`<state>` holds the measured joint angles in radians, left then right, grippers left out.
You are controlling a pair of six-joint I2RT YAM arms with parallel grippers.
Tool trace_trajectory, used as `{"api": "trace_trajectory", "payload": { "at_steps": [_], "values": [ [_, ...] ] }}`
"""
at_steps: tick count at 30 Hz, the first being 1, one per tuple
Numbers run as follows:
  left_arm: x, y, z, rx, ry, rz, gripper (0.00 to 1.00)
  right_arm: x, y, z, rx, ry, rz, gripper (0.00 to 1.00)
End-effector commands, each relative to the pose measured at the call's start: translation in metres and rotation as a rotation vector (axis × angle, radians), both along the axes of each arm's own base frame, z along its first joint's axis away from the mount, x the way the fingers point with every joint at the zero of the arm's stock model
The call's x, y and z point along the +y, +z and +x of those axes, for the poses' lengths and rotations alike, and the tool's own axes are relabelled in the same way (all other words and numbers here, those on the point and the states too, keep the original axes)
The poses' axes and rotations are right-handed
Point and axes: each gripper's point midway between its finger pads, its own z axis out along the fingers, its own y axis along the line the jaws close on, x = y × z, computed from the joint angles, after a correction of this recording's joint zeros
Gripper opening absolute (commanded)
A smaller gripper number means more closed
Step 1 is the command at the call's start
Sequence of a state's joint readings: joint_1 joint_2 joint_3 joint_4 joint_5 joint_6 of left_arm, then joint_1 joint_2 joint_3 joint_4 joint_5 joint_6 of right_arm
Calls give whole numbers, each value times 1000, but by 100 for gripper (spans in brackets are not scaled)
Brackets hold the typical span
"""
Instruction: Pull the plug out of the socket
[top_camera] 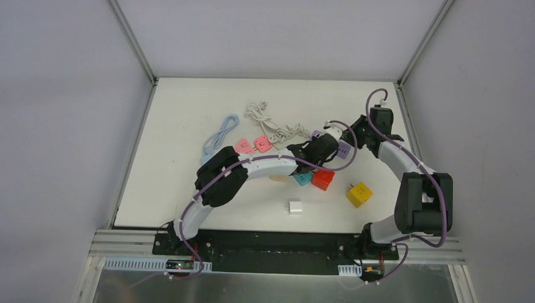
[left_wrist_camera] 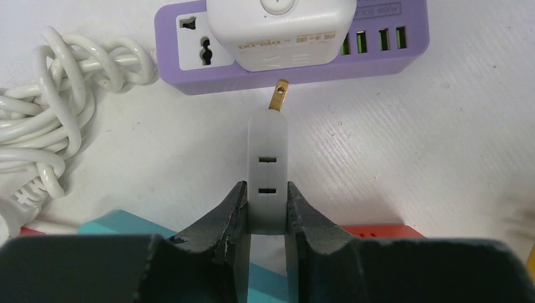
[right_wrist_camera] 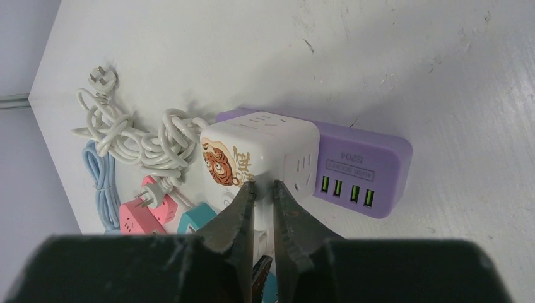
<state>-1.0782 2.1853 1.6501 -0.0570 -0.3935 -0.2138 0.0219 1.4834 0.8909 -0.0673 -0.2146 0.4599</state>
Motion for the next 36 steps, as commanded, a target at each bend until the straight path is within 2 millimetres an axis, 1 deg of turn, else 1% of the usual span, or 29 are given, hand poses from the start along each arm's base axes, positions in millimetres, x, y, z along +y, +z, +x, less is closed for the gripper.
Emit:
{"api": "trace_trajectory", "payload": {
  "at_steps": [1, 4, 8, 13, 15, 17, 20, 23, 25, 28, 29, 33, 36],
  "values": [
    [3, 57, 4, -17, 12, -98, 0, -22, -64, -57, 290, -36, -122, 0],
    [15, 61, 3, 20, 31, -125, 0, -21, -52, -53, 257, -38, -115, 0],
    [31, 57, 0, 114, 50, -177, 0, -18, -30, -45, 193, -26, -100, 0],
    [46, 52, -3, 274, 108, -276, 0, -9, 3, -39, 101, -5, -57, 13],
    [51, 46, -2, 326, 139, -291, 0, -8, 14, -39, 73, -2, -48, 21],
    [52, 39, -1, 380, 160, -301, 0, -7, 23, -40, 47, -2, -40, 26],
    [52, 29, 1, 431, 184, -308, 8, -4, 35, -41, 13, 6, -27, 38],
    [45, 23, -1, 482, 173, -333, 17, -4, 42, -42, -7, 7, -23, 44],
    [42, 19, -2, 506, 178, -338, 25, -4, 45, -43, -11, 7, -25, 48],
    [45, 14, 0, 509, 205, -326, 28, -4, 47, -44, -15, 7, -22, 50],
    [48, 10, 2, 506, 228, -308, 31, -4, 47, -44, -13, 4, -19, 51],
    [51, 7, 11, 481, 255, -284, 51, -2, 48, -45, -12, 7, -8, 53],
    [56, 11, 15, 453, 276, -276, 58, -2, 49, -46, -13, 3, -11, 53]
  ]
}}
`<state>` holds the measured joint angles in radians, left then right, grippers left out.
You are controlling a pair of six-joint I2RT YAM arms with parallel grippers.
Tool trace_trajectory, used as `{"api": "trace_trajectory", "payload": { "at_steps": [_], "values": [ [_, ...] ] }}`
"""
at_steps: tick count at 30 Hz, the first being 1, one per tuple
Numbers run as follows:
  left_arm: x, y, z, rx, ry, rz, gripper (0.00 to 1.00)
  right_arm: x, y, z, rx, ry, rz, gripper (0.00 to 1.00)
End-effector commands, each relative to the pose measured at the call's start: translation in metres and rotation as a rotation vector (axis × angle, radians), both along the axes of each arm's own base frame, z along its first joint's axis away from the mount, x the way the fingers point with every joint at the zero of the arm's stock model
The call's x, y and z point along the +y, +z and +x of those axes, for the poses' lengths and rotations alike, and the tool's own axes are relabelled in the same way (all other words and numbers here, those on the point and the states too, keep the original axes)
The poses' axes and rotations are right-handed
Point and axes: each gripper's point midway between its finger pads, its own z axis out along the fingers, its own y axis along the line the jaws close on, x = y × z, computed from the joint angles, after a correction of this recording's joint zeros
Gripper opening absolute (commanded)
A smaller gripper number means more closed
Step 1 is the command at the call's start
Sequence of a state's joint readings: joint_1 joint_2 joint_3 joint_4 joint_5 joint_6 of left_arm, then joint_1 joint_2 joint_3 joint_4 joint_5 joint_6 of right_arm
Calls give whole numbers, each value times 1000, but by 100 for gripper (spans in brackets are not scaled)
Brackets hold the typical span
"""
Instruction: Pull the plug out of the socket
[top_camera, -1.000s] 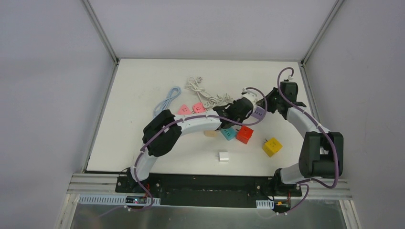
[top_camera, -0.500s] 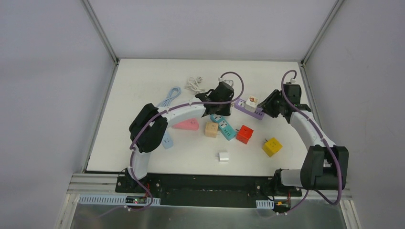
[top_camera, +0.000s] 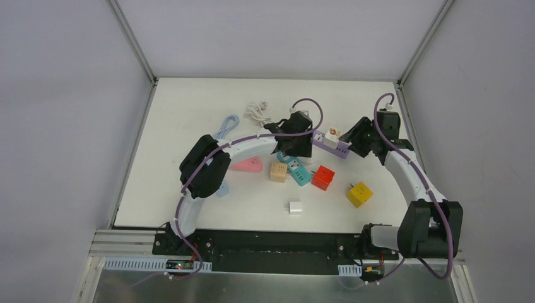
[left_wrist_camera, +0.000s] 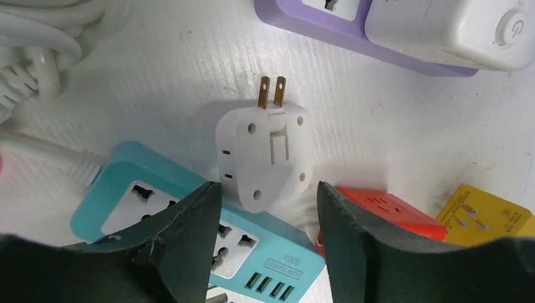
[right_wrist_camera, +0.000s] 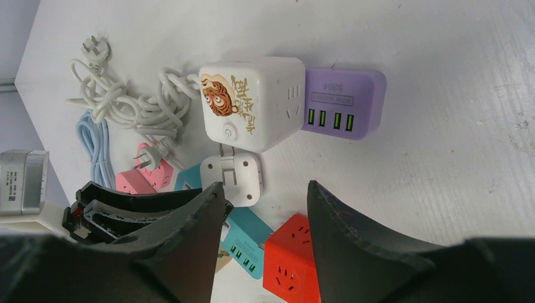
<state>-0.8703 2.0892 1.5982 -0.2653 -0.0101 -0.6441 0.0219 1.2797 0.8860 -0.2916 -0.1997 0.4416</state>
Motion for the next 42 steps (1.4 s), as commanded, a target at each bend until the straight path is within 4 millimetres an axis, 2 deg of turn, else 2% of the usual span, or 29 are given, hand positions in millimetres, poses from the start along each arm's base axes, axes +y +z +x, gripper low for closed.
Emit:
{"api": "trace_trajectory", "payload": {
  "at_steps": [1, 3, 7, 10, 13, 14, 19, 23, 27, 33, 38, 42],
  "values": [
    [6, 20, 12, -50, 47, 16, 60, 2, 16, -2, -35, 1, 12, 54],
    [8, 31, 15, -80, 44, 6, 64, 1, 17, -2, -39, 0, 10, 55],
    [-8, 66, 12, -161, -50, -117, 69, 2, 18, -2, -43, 2, 7, 59],
    [-16, 84, 12, -194, -94, -158, 72, 4, 19, 0, -48, 11, 4, 69],
    [-21, 93, 17, -205, -96, -166, 72, 8, 19, 1, -60, 23, -13, 85],
    [-22, 94, 19, -203, -92, -169, 72, 9, 19, 3, -63, 22, -25, 87],
    [-26, 89, 38, -186, -3, -206, 72, 10, 14, 16, -45, -29, -117, 88],
    [-34, 84, 59, -151, 62, -235, 72, 4, 6, 27, -27, -106, -210, 87],
    [-47, 78, 83, -151, 102, -287, 70, 8, -2, 38, -12, -112, -259, 86],
    [-44, 69, 106, -156, 150, -303, 64, 22, -14, 50, 9, -58, -252, 86],
    [-46, 51, 113, -128, 144, -283, 57, 32, -27, 56, 18, -30, -235, 85],
    [-55, 30, 107, -48, 115, -290, 57, 32, -40, 56, 60, -22, -264, 81]
  ]
}}
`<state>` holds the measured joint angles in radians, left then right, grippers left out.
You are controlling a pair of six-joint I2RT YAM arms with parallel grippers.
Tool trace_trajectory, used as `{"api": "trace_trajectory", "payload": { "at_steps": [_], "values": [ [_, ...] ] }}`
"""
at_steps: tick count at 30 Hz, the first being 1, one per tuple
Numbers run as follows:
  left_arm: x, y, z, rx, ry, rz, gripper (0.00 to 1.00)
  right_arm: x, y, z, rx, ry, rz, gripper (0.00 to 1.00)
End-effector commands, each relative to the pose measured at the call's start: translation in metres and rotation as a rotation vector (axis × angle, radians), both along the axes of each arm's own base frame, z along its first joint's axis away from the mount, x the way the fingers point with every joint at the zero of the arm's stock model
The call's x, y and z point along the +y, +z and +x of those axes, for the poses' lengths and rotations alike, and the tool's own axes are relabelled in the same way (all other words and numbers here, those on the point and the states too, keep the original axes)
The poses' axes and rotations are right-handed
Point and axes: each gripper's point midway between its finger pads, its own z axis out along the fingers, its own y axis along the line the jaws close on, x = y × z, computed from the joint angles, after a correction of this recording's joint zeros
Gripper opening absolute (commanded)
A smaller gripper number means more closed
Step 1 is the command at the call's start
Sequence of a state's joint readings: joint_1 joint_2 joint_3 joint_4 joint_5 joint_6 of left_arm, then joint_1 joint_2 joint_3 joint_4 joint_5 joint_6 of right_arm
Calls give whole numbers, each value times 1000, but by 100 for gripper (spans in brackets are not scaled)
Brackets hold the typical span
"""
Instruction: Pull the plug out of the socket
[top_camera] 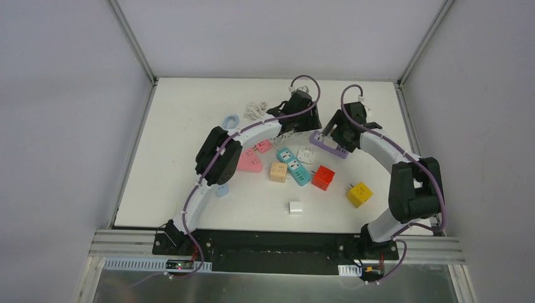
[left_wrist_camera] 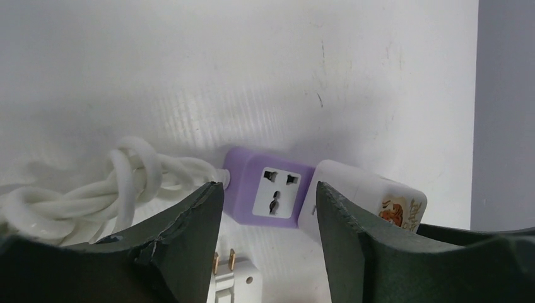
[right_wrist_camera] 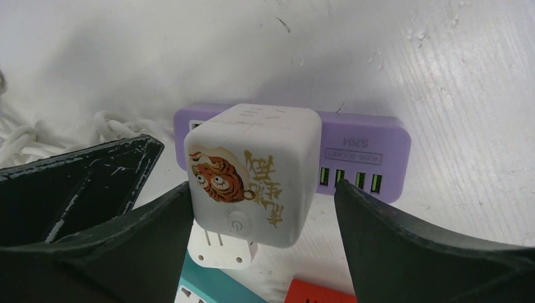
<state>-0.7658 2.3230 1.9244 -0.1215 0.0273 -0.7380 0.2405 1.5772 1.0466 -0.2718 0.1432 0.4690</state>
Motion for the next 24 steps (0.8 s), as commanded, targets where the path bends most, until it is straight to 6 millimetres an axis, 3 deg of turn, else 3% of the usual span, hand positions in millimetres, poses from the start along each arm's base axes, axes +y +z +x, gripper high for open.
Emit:
{"api": "trace_trajectory", "payload": {
  "at_steps": [1, 5, 8, 18, 24],
  "values": [
    [-17, -1, -2, 59, -37, -59, 56, 4, 4, 12, -13, 7, -15, 79],
    [-20, -19, -7, 123, -29, -73, 56, 4, -2, 10, 7, 3, -26, 65],
    [-16, -29, -10, 164, -11, -47, 55, 3, -1, 9, 6, 0, -34, 49],
    [7, -62, -31, 261, 39, 122, 46, 14, 20, 12, -24, 40, 15, 0],
    [17, -71, -44, 263, 22, 230, 43, 27, 47, 17, -88, 75, 130, 0]
  ]
}}
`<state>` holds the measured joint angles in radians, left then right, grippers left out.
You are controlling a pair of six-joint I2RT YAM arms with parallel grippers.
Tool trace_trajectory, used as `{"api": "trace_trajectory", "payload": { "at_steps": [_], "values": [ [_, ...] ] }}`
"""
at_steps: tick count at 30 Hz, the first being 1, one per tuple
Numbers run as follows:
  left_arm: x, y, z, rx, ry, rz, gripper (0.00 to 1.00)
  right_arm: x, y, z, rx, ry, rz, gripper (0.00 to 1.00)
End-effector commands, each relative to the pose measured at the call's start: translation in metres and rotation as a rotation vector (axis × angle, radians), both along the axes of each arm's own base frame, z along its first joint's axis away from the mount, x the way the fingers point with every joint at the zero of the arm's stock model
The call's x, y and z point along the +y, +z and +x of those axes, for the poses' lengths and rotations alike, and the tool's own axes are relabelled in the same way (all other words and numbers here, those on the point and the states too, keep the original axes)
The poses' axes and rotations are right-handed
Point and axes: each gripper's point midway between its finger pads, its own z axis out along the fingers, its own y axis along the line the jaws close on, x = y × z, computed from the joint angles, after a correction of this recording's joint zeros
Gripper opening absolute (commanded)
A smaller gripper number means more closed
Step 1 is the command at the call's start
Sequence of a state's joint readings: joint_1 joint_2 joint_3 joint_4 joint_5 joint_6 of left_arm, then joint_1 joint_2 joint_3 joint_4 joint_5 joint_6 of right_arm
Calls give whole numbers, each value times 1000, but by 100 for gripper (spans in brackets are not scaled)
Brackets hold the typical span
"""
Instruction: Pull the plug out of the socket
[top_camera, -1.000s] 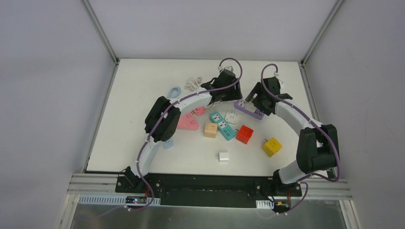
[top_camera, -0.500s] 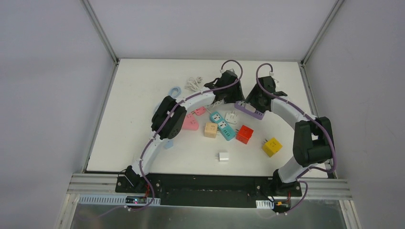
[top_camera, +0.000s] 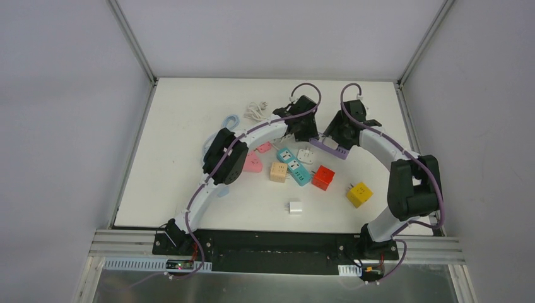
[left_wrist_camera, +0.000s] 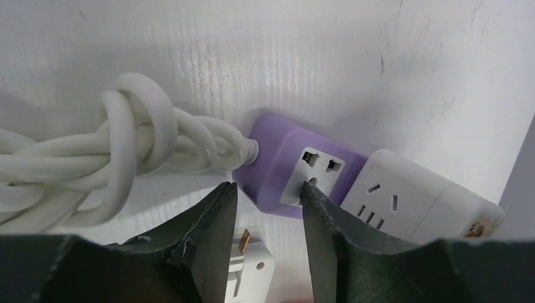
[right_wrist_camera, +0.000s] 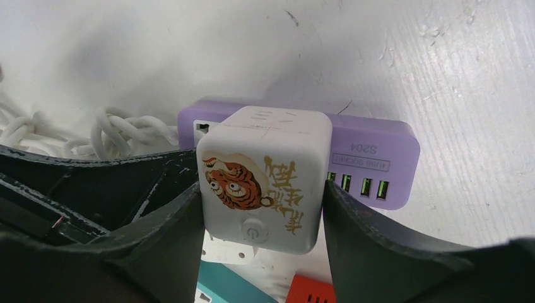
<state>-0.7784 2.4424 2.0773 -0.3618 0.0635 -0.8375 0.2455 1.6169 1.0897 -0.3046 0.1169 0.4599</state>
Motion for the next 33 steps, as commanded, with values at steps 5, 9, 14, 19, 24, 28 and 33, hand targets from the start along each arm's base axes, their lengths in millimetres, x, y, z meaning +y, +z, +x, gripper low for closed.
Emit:
{"api": "trace_trajectory", "payload": {
  "at_steps": [5, 9, 14, 19, 24, 28, 33],
  "values": [
    [19, -25, -22, 58, -21, 160, 41, 28, 42, 17, -91, 77, 65, 0],
    [17, -26, -23, 73, -17, 152, 40, 28, 25, 11, -39, 79, -25, 0],
    [14, -26, -26, 94, -18, 133, 36, 29, 44, 11, -80, 90, 48, 0],
    [12, -27, -29, 113, -16, 122, 34, 31, 75, 14, -148, 111, 236, 0],
    [12, -27, -30, 120, -14, 121, 33, 42, 57, 12, -104, 132, 141, 0],
    [15, -27, -31, 126, -15, 138, 32, 36, 40, 8, -65, 103, 47, 0],
    [15, -16, -29, 104, -21, 124, 33, 14, 56, 10, -102, 52, 23, 0]
  ]
}}
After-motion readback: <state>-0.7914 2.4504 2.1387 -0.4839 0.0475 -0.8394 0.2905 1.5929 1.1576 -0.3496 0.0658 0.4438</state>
